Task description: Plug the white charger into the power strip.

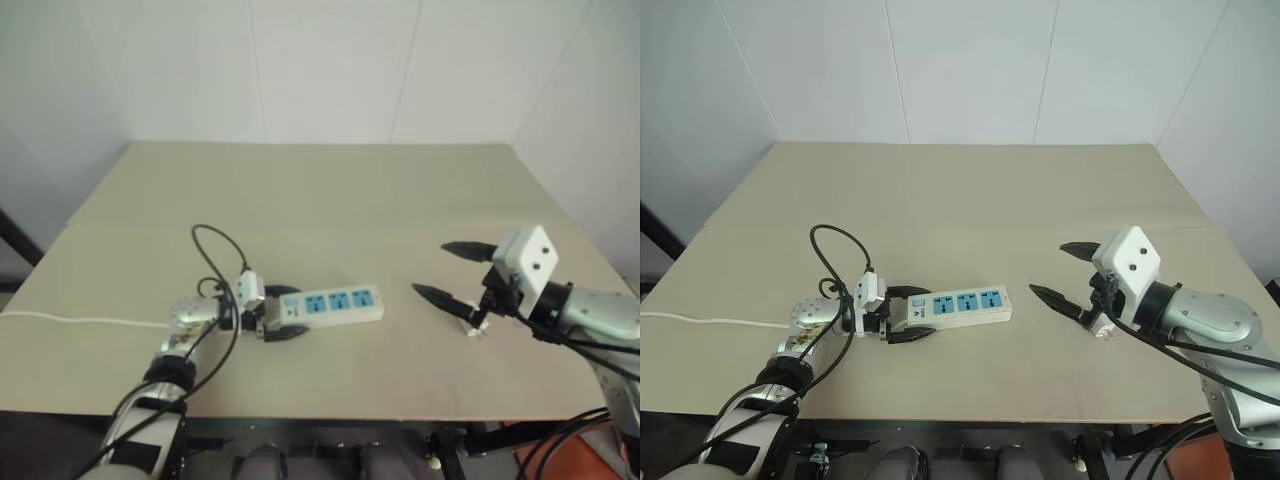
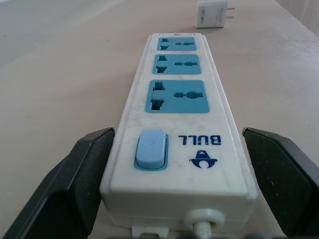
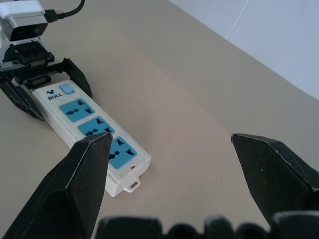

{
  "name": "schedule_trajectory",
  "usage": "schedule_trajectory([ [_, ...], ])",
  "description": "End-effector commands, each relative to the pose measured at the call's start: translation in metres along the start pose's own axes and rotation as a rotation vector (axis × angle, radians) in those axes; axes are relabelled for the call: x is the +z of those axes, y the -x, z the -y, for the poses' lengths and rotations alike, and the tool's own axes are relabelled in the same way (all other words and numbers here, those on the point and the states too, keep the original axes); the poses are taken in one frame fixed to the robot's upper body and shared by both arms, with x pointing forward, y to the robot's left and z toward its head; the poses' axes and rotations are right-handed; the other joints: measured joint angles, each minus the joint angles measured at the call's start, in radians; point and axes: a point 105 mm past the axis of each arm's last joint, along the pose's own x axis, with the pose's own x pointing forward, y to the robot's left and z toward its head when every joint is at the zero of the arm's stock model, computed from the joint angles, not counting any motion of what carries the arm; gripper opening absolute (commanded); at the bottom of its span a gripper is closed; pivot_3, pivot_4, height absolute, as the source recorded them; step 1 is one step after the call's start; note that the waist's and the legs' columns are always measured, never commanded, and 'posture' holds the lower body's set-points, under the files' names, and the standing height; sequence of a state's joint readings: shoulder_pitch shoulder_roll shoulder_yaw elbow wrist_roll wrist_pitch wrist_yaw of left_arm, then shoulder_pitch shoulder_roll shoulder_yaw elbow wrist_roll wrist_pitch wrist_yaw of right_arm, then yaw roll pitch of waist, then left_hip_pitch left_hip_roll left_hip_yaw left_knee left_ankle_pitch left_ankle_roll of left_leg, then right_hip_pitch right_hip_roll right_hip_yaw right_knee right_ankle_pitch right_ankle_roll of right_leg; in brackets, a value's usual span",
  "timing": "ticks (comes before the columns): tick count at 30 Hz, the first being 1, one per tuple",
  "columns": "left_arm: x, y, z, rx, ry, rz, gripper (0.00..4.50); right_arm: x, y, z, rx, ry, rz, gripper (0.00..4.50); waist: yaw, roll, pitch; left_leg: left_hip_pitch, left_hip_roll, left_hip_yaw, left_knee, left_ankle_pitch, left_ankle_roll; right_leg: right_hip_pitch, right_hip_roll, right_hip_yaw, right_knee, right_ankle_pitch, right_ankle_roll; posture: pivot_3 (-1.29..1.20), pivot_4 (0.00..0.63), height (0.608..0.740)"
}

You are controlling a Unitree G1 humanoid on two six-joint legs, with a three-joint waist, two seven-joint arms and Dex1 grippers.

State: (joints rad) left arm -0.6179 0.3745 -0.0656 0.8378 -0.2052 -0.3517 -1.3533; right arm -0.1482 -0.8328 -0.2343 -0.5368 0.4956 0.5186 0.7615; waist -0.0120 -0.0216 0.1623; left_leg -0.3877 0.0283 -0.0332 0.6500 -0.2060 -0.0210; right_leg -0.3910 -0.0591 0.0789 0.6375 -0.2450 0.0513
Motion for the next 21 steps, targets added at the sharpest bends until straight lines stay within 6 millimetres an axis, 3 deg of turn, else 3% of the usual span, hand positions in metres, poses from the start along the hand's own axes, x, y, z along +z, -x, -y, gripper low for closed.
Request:
schedule_trajectory([
  [1,-0.013,0.000,0.003,-0.004,0.061,-0.034,4.49,0.012,-0.001,-0.002,0.005,0.027,0.039,4.50,-0.001,0.000,0.000,0.000,0.000,0.000,0.000,0.000,0.000,0.000,0.000,0.000,0.000,0.000,0.000,0.00,0.150,0.740],
  [4,-0.018,-0.003,0.010,-0.063,0.089,-0.058,4.49,0.013,-0.002,-0.002,0.008,0.026,0.042,4.50,-0.002,0.000,0.000,0.000,0.000,0.000,0.000,0.000,0.000,0.000,0.000,0.000,-0.001,0.000,0.000,0.00,0.150,0.740],
  [9,-0.027,-0.007,0.021,-0.128,0.083,-0.102,3.29,0.019,-0.002,-0.002,0.005,0.022,0.059,4.50,-0.002,0.001,0.000,-0.001,0.000,0.000,-0.002,0.000,0.000,0.001,0.000,0.000,-0.005,0.000,0.001,0.00,0.150,0.740],
  [14,-0.026,-0.011,0.024,-0.143,0.084,-0.084,3.29,0.021,-0.002,-0.001,0.002,0.019,0.063,4.50,0.001,0.001,0.000,-0.001,0.000,0.000,-0.003,0.000,0.001,0.001,0.000,0.000,-0.007,0.001,0.001,0.00,0.150,0.740],
  [21,0.002,-0.012,0.033,-0.224,0.046,0.007,3.29,0.020,-0.001,0.004,-0.004,0.019,0.056,4.50,-0.002,0.000,0.000,-0.002,0.000,0.000,-0.004,-0.001,0.001,0.000,0.000,0.000,-0.008,0.001,0.001,0.00,0.150,0.740],
])
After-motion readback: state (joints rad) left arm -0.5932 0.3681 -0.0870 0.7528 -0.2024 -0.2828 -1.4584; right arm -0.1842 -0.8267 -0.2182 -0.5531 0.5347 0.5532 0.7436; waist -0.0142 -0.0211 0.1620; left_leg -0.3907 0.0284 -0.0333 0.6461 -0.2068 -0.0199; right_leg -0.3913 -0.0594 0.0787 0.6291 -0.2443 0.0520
